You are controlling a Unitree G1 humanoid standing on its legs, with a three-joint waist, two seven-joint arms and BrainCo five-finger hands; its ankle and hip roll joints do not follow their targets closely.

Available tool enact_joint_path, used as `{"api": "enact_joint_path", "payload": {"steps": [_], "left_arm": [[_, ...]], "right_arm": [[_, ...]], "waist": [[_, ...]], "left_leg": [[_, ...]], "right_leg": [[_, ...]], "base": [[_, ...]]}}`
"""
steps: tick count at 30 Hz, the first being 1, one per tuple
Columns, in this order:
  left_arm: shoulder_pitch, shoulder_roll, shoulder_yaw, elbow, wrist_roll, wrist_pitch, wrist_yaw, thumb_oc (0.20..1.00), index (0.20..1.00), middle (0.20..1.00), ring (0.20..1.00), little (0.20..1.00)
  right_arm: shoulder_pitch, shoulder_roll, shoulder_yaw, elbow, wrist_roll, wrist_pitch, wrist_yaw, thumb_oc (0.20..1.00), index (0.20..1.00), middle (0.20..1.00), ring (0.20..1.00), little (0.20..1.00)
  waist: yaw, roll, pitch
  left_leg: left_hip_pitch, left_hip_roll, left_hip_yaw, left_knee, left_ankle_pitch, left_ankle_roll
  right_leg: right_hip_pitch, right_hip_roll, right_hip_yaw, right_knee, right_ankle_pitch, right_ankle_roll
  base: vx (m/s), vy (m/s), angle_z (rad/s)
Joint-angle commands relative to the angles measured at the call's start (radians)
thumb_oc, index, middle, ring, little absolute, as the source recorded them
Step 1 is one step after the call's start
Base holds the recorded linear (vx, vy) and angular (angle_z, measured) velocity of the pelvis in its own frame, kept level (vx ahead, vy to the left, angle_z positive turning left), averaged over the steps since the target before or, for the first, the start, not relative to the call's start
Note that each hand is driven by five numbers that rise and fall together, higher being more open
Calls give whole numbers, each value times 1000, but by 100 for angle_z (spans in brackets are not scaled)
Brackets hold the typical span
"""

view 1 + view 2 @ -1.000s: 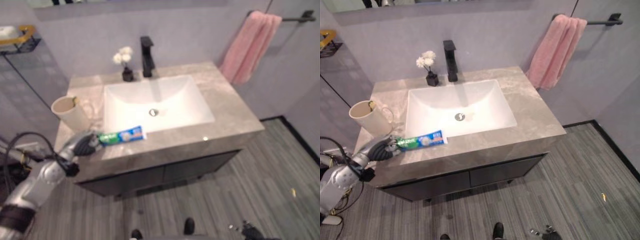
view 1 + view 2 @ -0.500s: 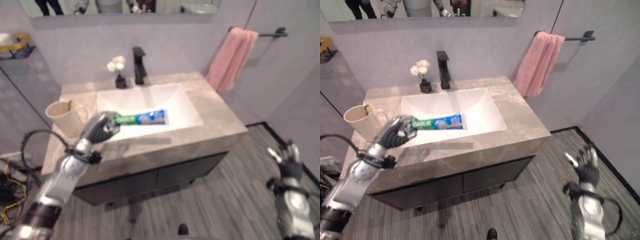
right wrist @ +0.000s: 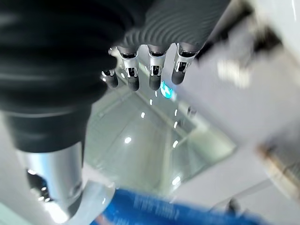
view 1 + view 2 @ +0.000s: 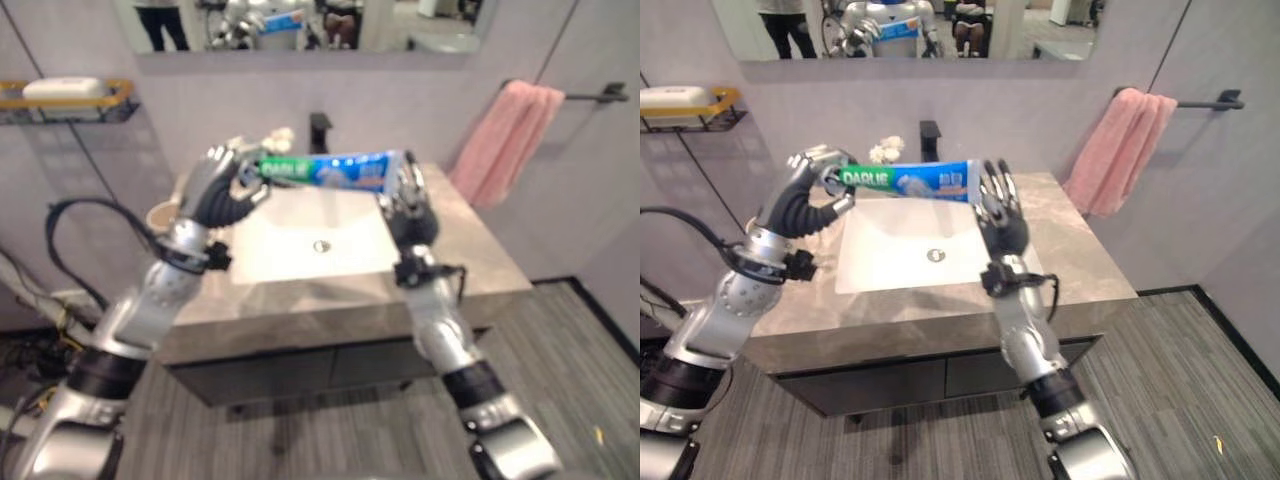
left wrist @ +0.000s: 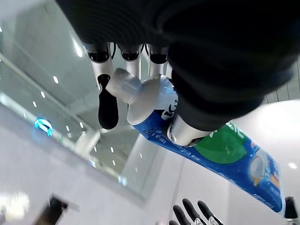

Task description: Put brush and paste in cup on sink, flatten towel.

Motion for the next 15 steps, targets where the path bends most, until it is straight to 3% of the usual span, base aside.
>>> {"api": "enact_joint_path", "payload": {"steps": [1, 15], "left_arm": [[-182, 22, 2, -15, -31, -32, 80, 200, 200, 200, 200, 200], [-265, -1, -82, -6, -56, -47, 124, 200, 200, 200, 200, 200]], "right_arm": [[-149, 40, 20, -10, 43, -54, 37, 1000, 1000, 1000, 1000, 1000], [-271, 97, 45, -21, 45, -100, 25, 1000, 1000, 1000, 1000, 1000]], "waist": [[17, -8, -27], [51, -9, -27]], "left_leg": [[-6, 19, -112, 12, -88, 39], [-35, -1, -149, 12, -85, 46]], "right_leg": [[41, -60, -71, 6, -44, 55], [45, -78, -107, 6, -42, 61]], "base": [[20, 10, 6], [19, 19, 9]]}}
